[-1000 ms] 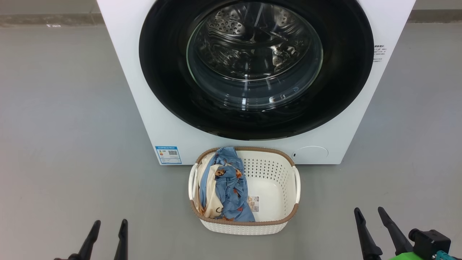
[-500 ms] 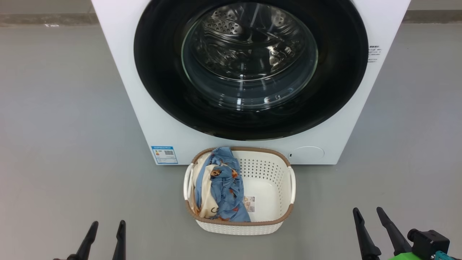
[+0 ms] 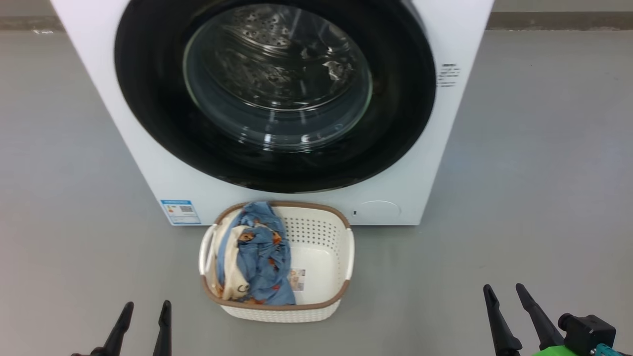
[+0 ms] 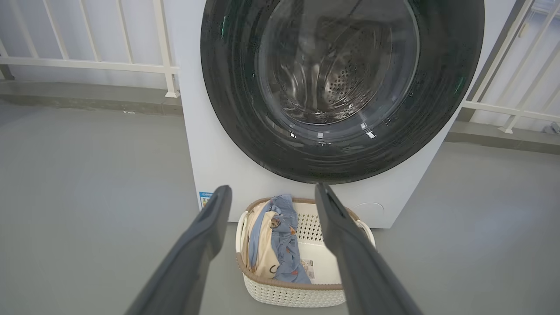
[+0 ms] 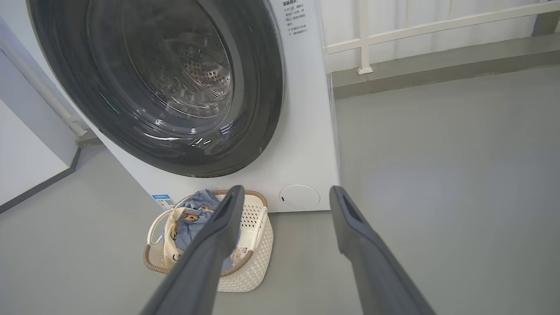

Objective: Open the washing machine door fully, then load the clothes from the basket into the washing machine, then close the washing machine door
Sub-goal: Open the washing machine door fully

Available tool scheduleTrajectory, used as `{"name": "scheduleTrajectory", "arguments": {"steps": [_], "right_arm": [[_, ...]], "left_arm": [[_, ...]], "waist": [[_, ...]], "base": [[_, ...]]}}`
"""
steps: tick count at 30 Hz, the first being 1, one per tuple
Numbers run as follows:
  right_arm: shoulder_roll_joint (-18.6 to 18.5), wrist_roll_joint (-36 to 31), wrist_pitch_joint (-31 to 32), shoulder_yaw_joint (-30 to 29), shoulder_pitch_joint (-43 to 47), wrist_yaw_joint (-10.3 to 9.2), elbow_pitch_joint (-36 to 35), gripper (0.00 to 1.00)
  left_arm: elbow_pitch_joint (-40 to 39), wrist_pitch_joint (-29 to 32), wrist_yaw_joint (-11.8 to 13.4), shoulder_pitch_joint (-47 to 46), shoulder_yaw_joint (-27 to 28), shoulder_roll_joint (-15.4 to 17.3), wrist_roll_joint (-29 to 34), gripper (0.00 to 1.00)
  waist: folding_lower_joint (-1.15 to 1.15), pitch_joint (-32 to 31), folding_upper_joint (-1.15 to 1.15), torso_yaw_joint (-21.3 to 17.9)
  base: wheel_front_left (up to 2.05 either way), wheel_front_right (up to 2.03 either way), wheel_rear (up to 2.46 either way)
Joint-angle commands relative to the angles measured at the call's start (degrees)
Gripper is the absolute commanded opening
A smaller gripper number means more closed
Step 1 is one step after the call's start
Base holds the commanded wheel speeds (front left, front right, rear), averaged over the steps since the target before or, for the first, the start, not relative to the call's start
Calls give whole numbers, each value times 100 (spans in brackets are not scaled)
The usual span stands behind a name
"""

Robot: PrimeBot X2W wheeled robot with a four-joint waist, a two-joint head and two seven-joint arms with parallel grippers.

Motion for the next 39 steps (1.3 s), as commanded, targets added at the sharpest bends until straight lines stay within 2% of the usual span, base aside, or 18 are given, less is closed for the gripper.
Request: {"name": "scheduleTrajectory", "arguments": {"steps": [1,15,32,33,34,35,39], "right_arm": [[-50,-46,-69,163,-14,9,-143,100],[-45,-42,-69,165,-42,9,-130,100],[-15,-12,-69,198,-95,9,-135,100],[-12,28,-69,217,-116,9,-136,49],[-12,67,-69,238,-147,9,-139,9],[-13,106,-69,256,-190,9,-155,0],[35,315,-69,308,-443,9,-270,0]], "left_arm": [[-157,-70,-19,-197,196,53,-31,100],[-181,-70,-19,-210,221,20,-251,100],[-205,-70,-19,-219,166,-29,-250,100],[-210,-70,-19,-219,158,-37,-248,100],[-214,-70,-19,-222,152,-46,-249,100],[-216,-70,-19,-224,146,-56,-250,100],[-213,-70,-19,-226,71,-99,-252,100]], "waist": [[0,21,0,1],[0,67,0,-20],[0,104,0,26],[0,114,0,31],[0,128,0,35],[0,138,0,39],[0,188,0,62]], "base": [[123,123,-246],[98,92,-190],[7,7,-14],[0,0,0],[0,0,0],[0,0,0],[0,0,0]]}}
